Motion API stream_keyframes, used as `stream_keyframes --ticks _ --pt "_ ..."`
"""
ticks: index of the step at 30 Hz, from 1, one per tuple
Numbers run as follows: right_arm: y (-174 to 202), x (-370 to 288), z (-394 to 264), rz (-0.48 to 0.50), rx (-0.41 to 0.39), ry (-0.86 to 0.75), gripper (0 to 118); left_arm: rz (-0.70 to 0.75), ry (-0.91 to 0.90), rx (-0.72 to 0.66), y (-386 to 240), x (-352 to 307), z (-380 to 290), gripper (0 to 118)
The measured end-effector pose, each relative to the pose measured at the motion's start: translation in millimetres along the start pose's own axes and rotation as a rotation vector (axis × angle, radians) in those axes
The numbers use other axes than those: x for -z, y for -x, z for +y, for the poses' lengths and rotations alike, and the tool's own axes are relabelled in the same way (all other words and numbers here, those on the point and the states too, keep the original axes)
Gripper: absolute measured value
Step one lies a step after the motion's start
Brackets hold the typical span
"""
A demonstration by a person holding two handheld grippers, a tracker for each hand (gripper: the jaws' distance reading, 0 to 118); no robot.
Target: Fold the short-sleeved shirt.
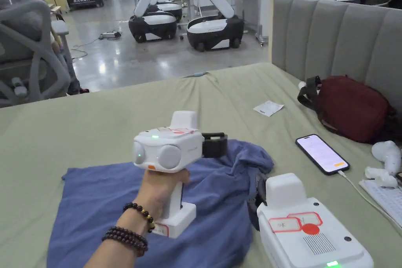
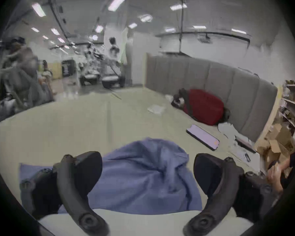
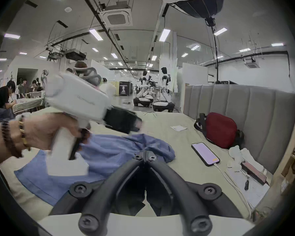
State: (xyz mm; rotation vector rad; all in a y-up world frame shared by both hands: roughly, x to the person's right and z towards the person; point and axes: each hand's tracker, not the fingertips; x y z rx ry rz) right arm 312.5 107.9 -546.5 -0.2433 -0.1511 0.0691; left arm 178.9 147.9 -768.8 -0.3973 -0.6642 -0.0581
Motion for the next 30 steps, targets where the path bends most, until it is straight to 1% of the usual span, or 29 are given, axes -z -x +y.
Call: stream_keyframes --ticks 2,4,6,7,8,9,10,12,13,14,15,16,18,21,23,25,28,30 --pt "9.3 -2.7 5.3 0.014 -0.008 -0.006 1 0.082 -0.125 -0.029 19.6 -56.6 -8.0 109" --pt "20.3 -6.4 10.8 0.034 -0.011 -0.016 1 0.157 -0.195 -0.047 37.7 -110.5 -27.1 108" --pt "32.2 -9.0 17.3 0.044 -0.024 -0.029 1 0.239 -0.223 -0.06 51.1 -159.4 -47.0 107" --pt "39.5 -9.7 20.2 0.047 -0.034 -0.037 1 0.277 -0.23 -0.052 56.2 -180.8 -61.4 105" --pt "46.0 -10.3 23.0 0.052 -0.038 -0.043 1 0.325 -0.235 -0.037 59.7 -201.5 -72.7 101" --pt "52.2 -10.3 24.9 0.061 -0.035 -0.048 1 0.373 -0.245 -0.026 61.2 -220.1 -83.5 93" --pt "57.5 -11.0 26.0 0.073 -0.029 -0.057 1 0.401 -0.252 -0.029 62.5 -236.1 -92.3 74" --pt "68.1 -14.3 27.1 0.083 -0.02 -0.062 1 0.43 -0.304 -0.059 62.6 -261.5 -111.9 28" --pt "72.4 -15.7 26.5 0.079 -0.013 -0.061 1 0.46 -0.285 -0.067 62.3 -269.6 -117.7 8" --pt "76.9 -17.7 26.0 0.072 -0.001 -0.053 1 0.516 -0.261 -0.061 61.1 -275.8 -124.4 4" --pt "80.7 -19.9 24.9 0.062 0.003 -0.044 1 0.571 -0.242 -0.063 59.2 -278.9 -133.5 3" --pt "83.3 -21.4 23.2 0.051 0.0 -0.043 1 0.602 -0.23 -0.069 59.5 -281.8 -140.2 0" --pt "85.6 -23.5 20.2 0.043 -0.003 -0.049 1 0.635 -0.208 -0.101 62.3 -283.8 -152.7 0" --pt "82.5 -21.8 21.5 0.048 -0.012 -0.034 1 0.632 -0.212 -0.133 66.4 -278.5 -164.6 0" --pt "79.2 -22.0 23.1 0.042 -0.007 -0.039 1 0.631 -0.208 -0.124 65.3 -273.7 -166.3 0" --pt "75.9 -21.4 24.3 0.041 -0.003 -0.042 1 0.621 -0.195 -0.122 64.6 -268.0 -163.8 0" --pt "73.6 -21.6 24.5 0.047 -0.005 -0.044 1 0.579 -0.192 -0.16 66.9 -260.0 -155.5 0" --pt "72.3 -22.2 24.5 0.052 -0.003 -0.043 1 0.558 -0.169 -0.148 74.7 -248.2 -141.6 0"
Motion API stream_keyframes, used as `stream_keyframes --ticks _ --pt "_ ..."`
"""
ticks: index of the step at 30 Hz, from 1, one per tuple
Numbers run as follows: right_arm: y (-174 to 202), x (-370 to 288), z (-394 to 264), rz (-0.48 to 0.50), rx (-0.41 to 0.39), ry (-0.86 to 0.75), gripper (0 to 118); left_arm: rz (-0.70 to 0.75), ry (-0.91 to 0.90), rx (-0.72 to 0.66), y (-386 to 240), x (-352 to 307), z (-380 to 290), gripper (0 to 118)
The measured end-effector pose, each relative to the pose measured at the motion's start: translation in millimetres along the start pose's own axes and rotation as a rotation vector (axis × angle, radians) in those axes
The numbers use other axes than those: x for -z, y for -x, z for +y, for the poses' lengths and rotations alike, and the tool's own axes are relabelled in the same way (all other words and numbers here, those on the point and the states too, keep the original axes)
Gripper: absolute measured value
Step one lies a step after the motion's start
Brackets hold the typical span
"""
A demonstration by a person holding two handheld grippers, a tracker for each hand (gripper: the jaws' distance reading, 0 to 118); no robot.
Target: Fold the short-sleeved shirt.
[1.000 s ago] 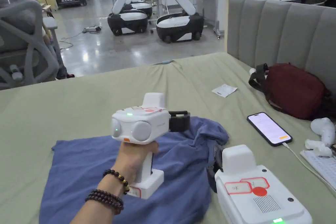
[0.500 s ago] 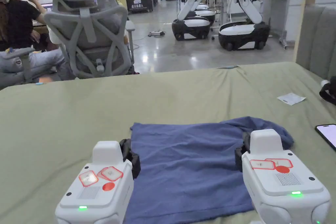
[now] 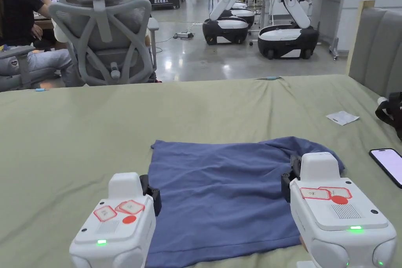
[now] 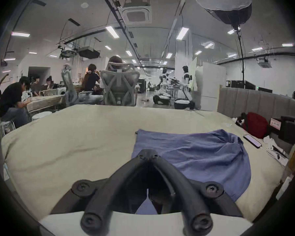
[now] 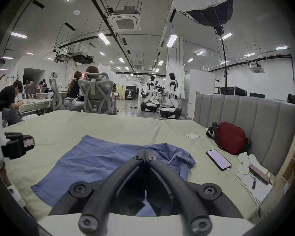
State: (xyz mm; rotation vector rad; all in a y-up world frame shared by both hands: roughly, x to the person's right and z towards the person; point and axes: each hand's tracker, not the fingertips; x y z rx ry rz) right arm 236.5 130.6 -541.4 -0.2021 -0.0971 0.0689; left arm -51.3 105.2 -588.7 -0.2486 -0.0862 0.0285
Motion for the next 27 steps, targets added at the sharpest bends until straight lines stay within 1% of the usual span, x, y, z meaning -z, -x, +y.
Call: stream_keyframes --ticks 2,3,4,5,6,8,9,10,11,12,13,15,16,17,21,23,25,26,27 --pt "0.1 1.4 -1.3 -0.006 -0.005 0.005 1 -0.062 0.055 0.016 3.2 23.2 15.7 0" --pt "-0.4 2.2 -1.9 -0.006 -0.011 0.012 1 -0.081 0.097 0.045 3.5 37.1 24.2 0" --pt "-1.5 4.2 -2.7 -0.004 -0.012 0.018 1 -0.07 0.137 0.08 3.8 56.4 33.7 0" --pt "-2.3 6.5 -3.7 -0.005 -0.01 0.021 1 -0.078 0.156 0.07 7.1 75.3 43.4 0" --pt "-3.0 9.1 -5.0 -0.008 -0.005 0.022 1 -0.059 0.203 0.089 8.3 97.4 52.0 3" --pt "-4.5 15.9 -7.5 -0.009 0.0 0.029 1 -0.068 0.281 0.116 11.6 140.2 62.3 22" --pt "-4.5 20.8 -8.9 -0.01 0.0 0.036 1 -0.069 0.297 0.108 15.0 160.5 64.8 35" --pt "-4.3 25.4 -10.3 -0.012 0.0 0.041 1 -0.076 0.342 0.119 16.8 181.8 66.8 59" --pt "-4.1 30.7 -11.7 -0.013 0.001 0.046 1 -0.06 0.378 0.132 17.4 202.8 67.4 74" --pt "-3.8 37.2 -13.3 -0.012 0.003 0.053 1 -0.064 0.418 0.143 18.3 225.5 66.8 83" --pt "-3.4 42.9 -14.7 -0.009 0.003 0.06 1 -0.084 0.449 0.154 16.8 236.0 66.2 88" --pt "-2.8 56.5 -18.2 0.0 0.0 0.072 1 -0.152 0.49 0.111 21.7 276.6 64.1 91" --pt "-2.9 62.9 -19.3 0.005 0.004 0.079 1 -0.155 0.508 0.072 24.6 295.5 63.6 94" --pt "-3.3 69.3 -20.3 0.008 0.012 0.089 1 -0.14 0.536 0.064 26.8 313.6 63.9 95" --pt "-3.6 89.4 -27.7 0.025 0.029 0.104 1 -0.078 0.552 0.157 24.5 372.8 55.9 95" --pt "-2.4 97.2 -31.6 0.031 0.022 0.12 1 -0.091 0.602 0.169 22.8 391.5 46.7 94" --pt "-2.5 101.3 -35.6 0.035 0.015 0.136 1 -0.089 0.705 0.164 22.2 401.7 34.3 94" --pt "-3.1 101.9 -37.9 0.033 0.011 0.14 1 -0.089 0.741 0.151 21.6 401.0 28.0 92" --pt "-4.2 101.9 -40.0 0.03 0.007 0.146 1 -0.085 0.679 0.115 22.0 392.5 28.5 88"
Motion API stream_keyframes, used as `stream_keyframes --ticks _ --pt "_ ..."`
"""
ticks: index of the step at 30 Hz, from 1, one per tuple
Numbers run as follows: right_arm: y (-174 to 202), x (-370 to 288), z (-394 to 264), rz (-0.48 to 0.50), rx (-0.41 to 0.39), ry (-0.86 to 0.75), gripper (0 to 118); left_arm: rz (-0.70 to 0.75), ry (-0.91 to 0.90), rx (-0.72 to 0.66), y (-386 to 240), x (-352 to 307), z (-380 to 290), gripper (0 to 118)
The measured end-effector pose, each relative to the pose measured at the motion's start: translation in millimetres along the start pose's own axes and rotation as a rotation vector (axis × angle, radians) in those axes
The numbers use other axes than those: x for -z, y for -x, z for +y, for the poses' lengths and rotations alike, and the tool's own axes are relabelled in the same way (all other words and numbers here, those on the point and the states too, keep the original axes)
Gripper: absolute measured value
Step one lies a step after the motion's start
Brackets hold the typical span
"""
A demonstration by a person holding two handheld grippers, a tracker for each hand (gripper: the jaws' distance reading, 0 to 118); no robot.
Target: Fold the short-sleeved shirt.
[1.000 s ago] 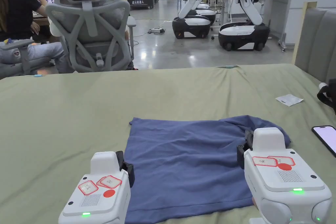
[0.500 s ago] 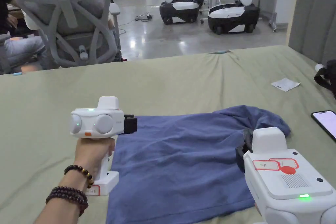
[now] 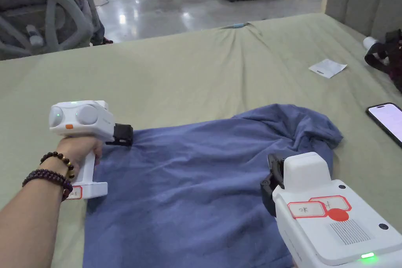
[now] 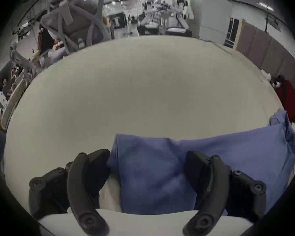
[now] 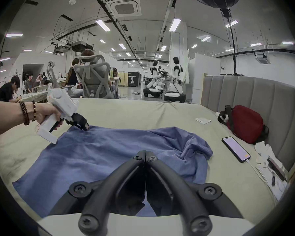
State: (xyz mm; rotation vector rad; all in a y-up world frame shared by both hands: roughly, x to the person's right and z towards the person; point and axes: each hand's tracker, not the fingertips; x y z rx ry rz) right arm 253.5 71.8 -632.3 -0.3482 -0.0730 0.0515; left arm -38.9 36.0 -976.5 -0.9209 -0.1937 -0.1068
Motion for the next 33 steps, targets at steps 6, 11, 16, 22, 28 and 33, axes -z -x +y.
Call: stream_keyframes --ticks 6,11,16,22,28,33 --pt "-10.2 -5.6 -4.6 -0.024 0.02 0.049 2 -0.08 -0.044 0.013 -9.5 -36.9 -3.2 5" --pt "-45.1 -2.4 0.1 -0.1 0.126 0.244 13 -0.07 -0.111 0.016 -7.8 -70.7 1.9 5" --pt "-81.9 21.4 -9.9 -0.126 0.16 0.378 108 -0.065 -0.14 0.031 -5.6 -91.1 6.2 5" --pt "-94.0 58.6 -35.7 -0.116 0.13 0.564 64 -0.078 -0.145 -0.008 -3.9 -94.4 2.6 5" --pt "-90.0 51.4 -25.2 0.085 0.174 0.42 4 -0.116 -0.161 -0.053 2.3 -103.4 -3.9 5" --pt "-74.3 48.3 26.5 0.065 0.077 0.237 4 -0.15 -0.244 -0.06 8.5 -137.6 1.9 5"
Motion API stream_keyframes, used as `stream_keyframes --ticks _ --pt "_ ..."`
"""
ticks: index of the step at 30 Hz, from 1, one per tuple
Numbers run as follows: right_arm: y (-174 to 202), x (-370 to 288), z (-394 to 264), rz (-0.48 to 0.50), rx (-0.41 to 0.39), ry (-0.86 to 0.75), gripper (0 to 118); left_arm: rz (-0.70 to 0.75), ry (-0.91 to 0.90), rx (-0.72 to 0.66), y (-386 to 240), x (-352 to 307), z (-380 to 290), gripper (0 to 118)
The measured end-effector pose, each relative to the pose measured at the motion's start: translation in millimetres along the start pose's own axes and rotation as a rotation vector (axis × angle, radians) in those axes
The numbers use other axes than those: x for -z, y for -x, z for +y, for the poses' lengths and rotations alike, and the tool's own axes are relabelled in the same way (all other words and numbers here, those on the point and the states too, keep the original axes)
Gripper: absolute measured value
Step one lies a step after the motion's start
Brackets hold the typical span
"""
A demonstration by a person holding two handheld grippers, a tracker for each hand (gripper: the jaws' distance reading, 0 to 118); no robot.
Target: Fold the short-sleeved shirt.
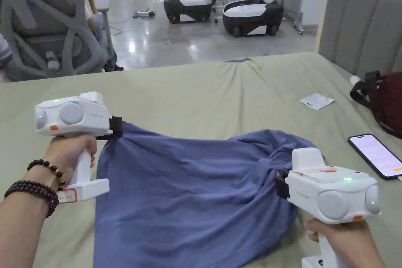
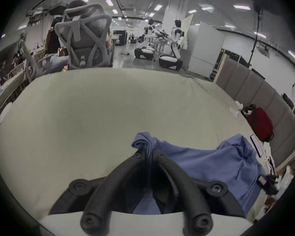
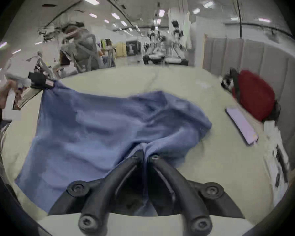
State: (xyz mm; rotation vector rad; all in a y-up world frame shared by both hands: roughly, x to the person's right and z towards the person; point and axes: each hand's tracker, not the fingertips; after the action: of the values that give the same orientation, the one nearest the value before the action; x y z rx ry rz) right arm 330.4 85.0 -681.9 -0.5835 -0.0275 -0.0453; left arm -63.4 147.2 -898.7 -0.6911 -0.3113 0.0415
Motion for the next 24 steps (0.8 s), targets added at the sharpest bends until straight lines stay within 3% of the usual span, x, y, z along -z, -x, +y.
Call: stream_keyframes --ticks 6,9,15,19,24 --pt "19.9 -17.4 114.5 -0.147 -0.154 -0.278 4 0.031 -0.174 -0.049 6.9 -65.5 54.5 5" --pt "15.6 -29.8 176.7 -0.163 -0.114 -0.367 4 0.062 -0.264 -0.015 14.0 -101.5 88.6 5" --pt "14.6 -46.8 289.7 -0.326 -0.16 -0.525 4 0.191 -0.423 -0.002 29.6 -151.1 158.7 5" --pt "10.8 -43.9 341.9 -0.313 -0.189 -0.566 4 0.168 -0.49 -0.062 36.4 -163.0 196.8 5" --pt "7.2 -49.0 387.0 -0.284 -0.132 -0.59 4 0.193 -0.541 -0.024 24.6 -171.4 231.6 5"
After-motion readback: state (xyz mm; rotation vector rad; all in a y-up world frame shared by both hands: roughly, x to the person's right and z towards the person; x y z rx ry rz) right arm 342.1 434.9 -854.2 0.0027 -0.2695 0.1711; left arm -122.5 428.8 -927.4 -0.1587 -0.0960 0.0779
